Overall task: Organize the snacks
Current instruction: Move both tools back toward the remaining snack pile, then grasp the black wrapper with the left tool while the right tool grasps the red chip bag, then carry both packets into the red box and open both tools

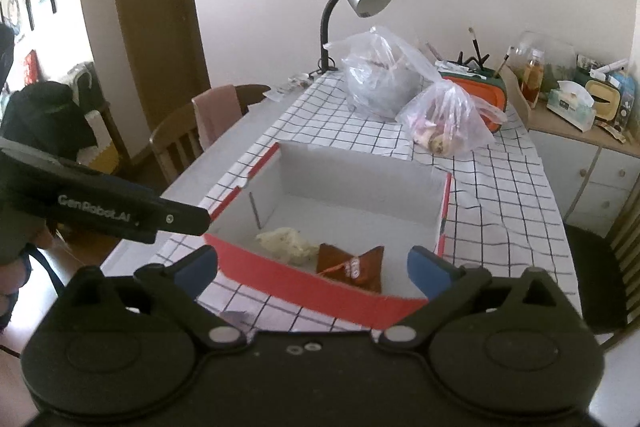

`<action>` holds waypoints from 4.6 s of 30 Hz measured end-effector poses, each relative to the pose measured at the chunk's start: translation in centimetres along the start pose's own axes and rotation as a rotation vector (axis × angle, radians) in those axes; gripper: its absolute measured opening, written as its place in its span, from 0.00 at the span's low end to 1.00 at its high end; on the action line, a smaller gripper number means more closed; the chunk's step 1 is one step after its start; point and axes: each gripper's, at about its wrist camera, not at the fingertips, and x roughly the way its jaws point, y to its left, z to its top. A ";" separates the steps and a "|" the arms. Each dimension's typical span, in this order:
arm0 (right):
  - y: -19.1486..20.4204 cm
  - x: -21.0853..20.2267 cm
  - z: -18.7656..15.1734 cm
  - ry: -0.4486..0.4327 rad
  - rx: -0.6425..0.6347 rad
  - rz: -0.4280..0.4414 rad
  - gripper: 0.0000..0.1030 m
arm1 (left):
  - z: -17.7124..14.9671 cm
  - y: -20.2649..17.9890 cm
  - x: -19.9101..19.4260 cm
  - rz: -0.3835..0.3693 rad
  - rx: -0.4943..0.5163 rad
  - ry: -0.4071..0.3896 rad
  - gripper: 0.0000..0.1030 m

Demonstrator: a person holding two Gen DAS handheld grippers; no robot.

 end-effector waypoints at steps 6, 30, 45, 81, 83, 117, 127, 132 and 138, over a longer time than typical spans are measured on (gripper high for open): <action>0.7 -2.3 -2.0 -0.023 0.027 0.013 1.00 | -2.7 0.2 -2.4 -0.012 0.004 -0.025 0.77; 1.3 -1.7 -15.5 0.136 0.124 -0.115 1.00 | -14.1 3.9 -0.7 0.023 -0.089 0.119 0.89; 2.4 2.0 -18.6 0.248 0.099 -0.148 1.00 | -17.7 1.3 4.4 0.015 0.115 0.199 0.89; 0.1 5.0 -19.4 0.381 0.290 -0.323 0.99 | -18.9 -2.1 9.6 -0.033 0.510 0.263 0.58; -0.1 4.3 -20.0 0.387 0.286 -0.324 0.99 | -18.8 -1.9 9.7 -0.029 0.481 0.274 0.58; 0.5 -0.1 -20.4 0.323 0.343 -0.292 0.72 | -18.4 -0.3 8.0 -0.050 0.154 0.311 0.31; 0.4 -0.8 -15.2 0.209 0.272 -0.262 0.72 | -15.4 0.8 4.8 -0.053 0.048 0.248 0.31; 0.2 -0.8 -11.7 0.143 0.213 -0.248 0.72 | -12.9 1.0 3.5 -0.046 0.011 0.202 0.31; -0.1 0.1 -7.4 0.088 0.159 -0.223 0.72 | -9.4 0.7 2.3 -0.032 0.003 0.138 0.32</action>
